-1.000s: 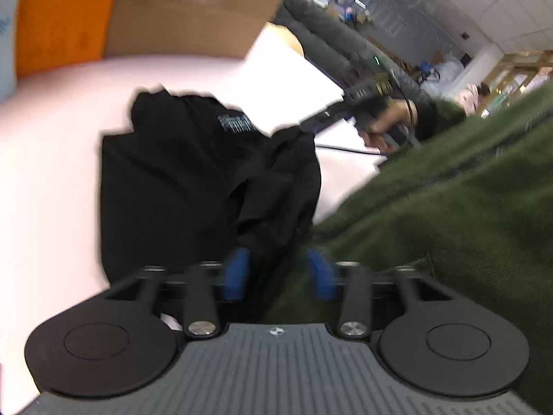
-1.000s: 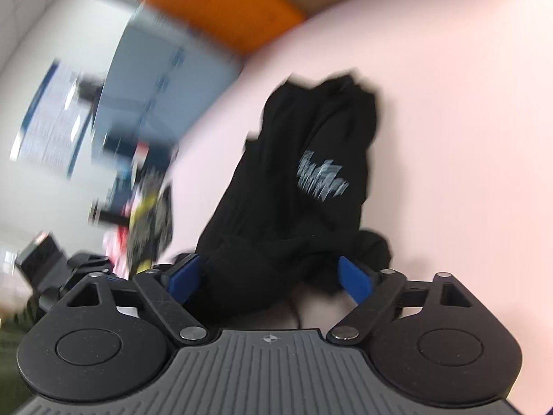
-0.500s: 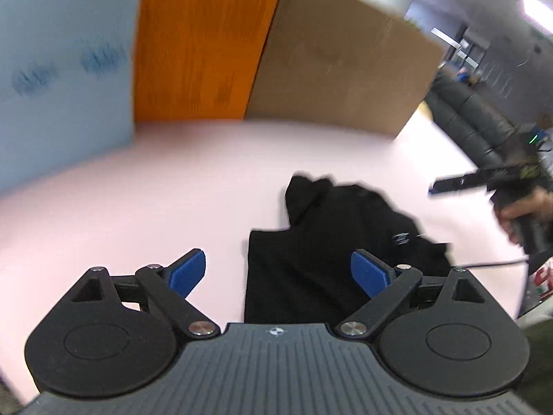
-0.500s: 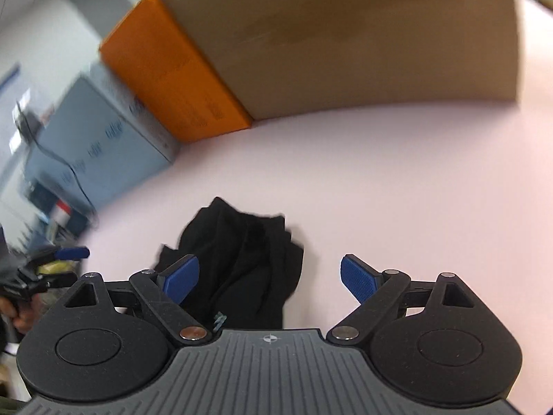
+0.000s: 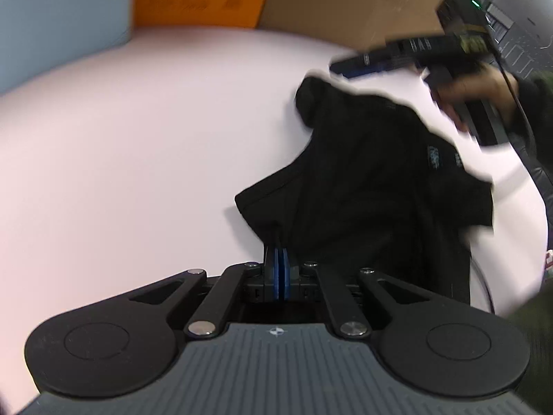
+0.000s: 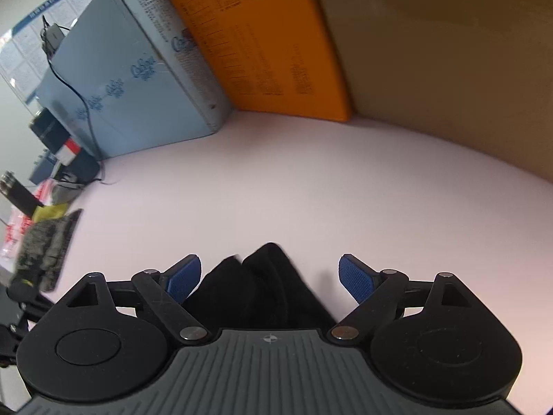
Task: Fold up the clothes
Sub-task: 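Grasp the T-shirt with the left gripper and lift it while the right gripper closes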
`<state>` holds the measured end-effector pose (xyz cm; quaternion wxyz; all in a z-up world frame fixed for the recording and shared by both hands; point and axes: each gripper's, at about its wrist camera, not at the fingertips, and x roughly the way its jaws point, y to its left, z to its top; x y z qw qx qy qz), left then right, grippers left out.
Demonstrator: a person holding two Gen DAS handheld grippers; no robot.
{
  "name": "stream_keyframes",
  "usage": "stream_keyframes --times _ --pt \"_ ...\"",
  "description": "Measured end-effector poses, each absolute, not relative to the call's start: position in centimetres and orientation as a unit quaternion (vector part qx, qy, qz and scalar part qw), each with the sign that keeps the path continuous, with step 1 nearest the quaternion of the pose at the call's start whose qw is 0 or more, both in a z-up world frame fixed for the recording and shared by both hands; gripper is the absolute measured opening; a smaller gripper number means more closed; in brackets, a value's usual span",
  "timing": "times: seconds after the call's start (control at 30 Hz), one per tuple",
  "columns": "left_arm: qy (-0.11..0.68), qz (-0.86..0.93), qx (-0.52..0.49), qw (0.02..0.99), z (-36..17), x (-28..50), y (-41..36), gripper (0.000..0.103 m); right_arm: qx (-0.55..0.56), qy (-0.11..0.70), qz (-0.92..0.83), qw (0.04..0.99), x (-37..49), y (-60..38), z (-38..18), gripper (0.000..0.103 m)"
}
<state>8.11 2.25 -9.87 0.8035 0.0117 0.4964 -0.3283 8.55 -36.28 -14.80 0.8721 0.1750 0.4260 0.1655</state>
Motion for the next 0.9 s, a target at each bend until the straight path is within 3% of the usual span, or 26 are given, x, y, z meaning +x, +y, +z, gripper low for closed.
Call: stream_keyframes --times 0.23,0.27,0.3,0.33,0.37,0.4,0.43,0.47,0.53,0.6,0.63,0.67,0.7,0.83,0.9 --pt "0.523 -0.263 -0.042 0.809 -8.8 1.8 8.4 0.001 0.123 0.454 0.156 0.869 10.7 -33.4 -15.2 0.085" --pt "0.516 -0.255 -0.050 0.816 -8.6 1.5 8.6 0.003 0.107 0.458 0.148 0.870 11.0 -33.1 -15.3 0.081" --pt "0.504 -0.249 -0.064 0.824 -8.3 1.5 8.7 0.007 0.099 0.458 0.154 0.870 11.2 -32.8 -15.3 0.067" --pt "0.493 -0.243 -0.077 0.832 -8.0 1.6 8.9 0.018 0.093 0.462 0.164 0.866 11.3 -32.6 -15.1 0.053" --pt "0.480 -0.235 -0.094 0.840 -7.8 1.8 8.9 0.042 0.091 0.469 0.178 0.860 11.5 -32.4 -14.9 0.017" --pt "0.464 -0.226 -0.114 0.849 -7.5 2.4 8.8 0.057 0.091 0.475 0.190 0.854 11.7 -32.2 -14.7 0.011" --pt "0.447 -0.221 -0.136 0.856 -7.1 3.1 8.7 0.083 0.086 0.473 0.198 0.854 11.6 -32.1 -14.2 0.011" --pt "0.433 -0.225 -0.156 0.859 -6.9 3.8 8.3 0.091 0.077 0.465 0.205 0.858 11.5 -31.9 -13.4 0.011" --pt "0.433 -0.240 -0.170 0.852 -7.0 5.6 6.8 0.091 0.074 0.438 0.209 0.871 11.3 -31.9 -11.4 0.011" --pt "0.444 -0.249 -0.161 0.846 -7.6 7.1 5.1 0.084 0.090 0.394 0.213 0.889 11.0 -32.7 -8.7 0.011" --pt "0.450 -0.256 -0.156 0.841 -7.9 7.6 4.4 0.053 0.099 0.367 0.213 0.900 11.0 -33.1 -7.2 0.010" --pt "0.458 -0.266 -0.153 0.834 -8.1 8.0 3.9 0.012 0.111 0.339 0.213 0.910 11.1 -33.5 -5.8 0.010" --pt "0.459 -0.271 -0.155 0.832 -8.2 8.3 3.7 0.000 0.122 0.310 0.214 0.918 11.2 -33.9 -4.3 0.010" --pt "0.399 -0.232 -0.181 0.868 -6.2 8.8 6.3 0.000 0.139 0.228 0.220 0.938 12.7 -34.8 0.5 0.010" --pt "0.376 -0.182 -0.178 0.891 -4.7 8.9 8.9 0.000 0.120 0.256 0.231 0.931 14.1 -34.1 0.6 0.015"
